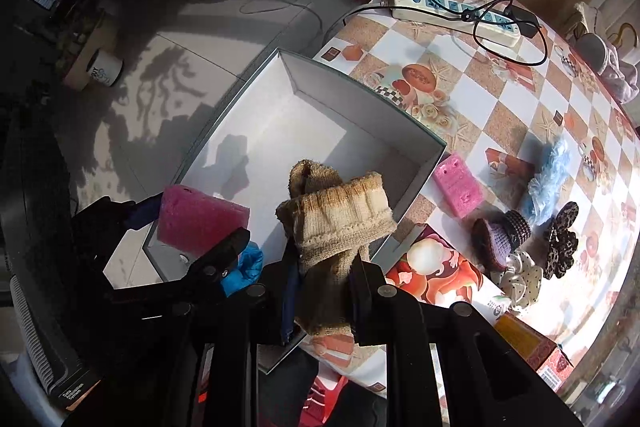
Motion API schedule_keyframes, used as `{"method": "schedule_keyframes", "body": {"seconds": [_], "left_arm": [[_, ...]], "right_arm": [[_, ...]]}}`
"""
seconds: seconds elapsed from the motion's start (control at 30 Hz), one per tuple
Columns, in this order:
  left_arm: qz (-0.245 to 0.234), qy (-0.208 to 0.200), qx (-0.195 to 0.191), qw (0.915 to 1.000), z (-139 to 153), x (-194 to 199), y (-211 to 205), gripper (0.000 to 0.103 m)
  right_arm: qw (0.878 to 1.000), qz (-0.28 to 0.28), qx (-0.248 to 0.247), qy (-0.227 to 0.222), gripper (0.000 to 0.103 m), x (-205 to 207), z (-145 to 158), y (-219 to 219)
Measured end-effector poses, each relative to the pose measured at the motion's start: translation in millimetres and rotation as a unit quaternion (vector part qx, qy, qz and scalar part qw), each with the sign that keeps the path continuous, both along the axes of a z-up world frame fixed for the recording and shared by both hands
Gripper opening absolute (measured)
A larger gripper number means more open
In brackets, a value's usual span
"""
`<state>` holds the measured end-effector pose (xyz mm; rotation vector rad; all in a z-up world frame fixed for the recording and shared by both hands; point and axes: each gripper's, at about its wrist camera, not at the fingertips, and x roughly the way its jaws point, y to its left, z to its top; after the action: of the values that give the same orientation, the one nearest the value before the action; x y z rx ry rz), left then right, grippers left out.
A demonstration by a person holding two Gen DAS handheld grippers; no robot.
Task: Organize soft objects
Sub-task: 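Carry the pink sponge into the box and open the left tool while the right tool carries the beige sock, then release the beige sock into the white box with the right tool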
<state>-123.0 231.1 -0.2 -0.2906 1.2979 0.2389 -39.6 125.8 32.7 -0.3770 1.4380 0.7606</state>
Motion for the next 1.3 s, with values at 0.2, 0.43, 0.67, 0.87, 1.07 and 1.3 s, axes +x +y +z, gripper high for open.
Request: {"method": "schedule_keyframes", "body": {"seconds": [0.2,0.43,0.67,0.87,1.07,1.3], "left_arm": [[0.002,0.006,-0.001,1.0,-6.4,3.7,0.1,0.073],[-0.004,0.006,0.003,1.0,-7.9,6.8,-1.2,0.074],[-0.007,0.017,0.011,0.9998,-10.6,8.6,-3.3,0.082],[0.009,0.01,0.016,0.9998,-9.3,6.8,-0.6,0.088],[0.023,-0.001,0.022,0.9995,-3.8,7.7,1.6,0.089],[0.021,-0.001,0.025,0.9994,-2.2,9.3,-0.9,0.089]], "right_arm": [[1.0,-0.006,-0.004,0.01,0.022,9.0,-9.1,7.5],[1.0,-0.006,-0.007,0.013,0.022,14.1,-14.9,14.1],[1.0,-0.013,-0.006,0.02,0.045,19.5,-16.1,13.7],[0.999,-0.032,-0.004,0.006,0.075,26.7,-9.4,6.4],[0.998,-0.06,-0.009,0.025,0.103,35.3,-13.0,-7.5],[0.997,-0.074,-0.01,0.032,0.103,39.4,-12.6,-18.0]]}}
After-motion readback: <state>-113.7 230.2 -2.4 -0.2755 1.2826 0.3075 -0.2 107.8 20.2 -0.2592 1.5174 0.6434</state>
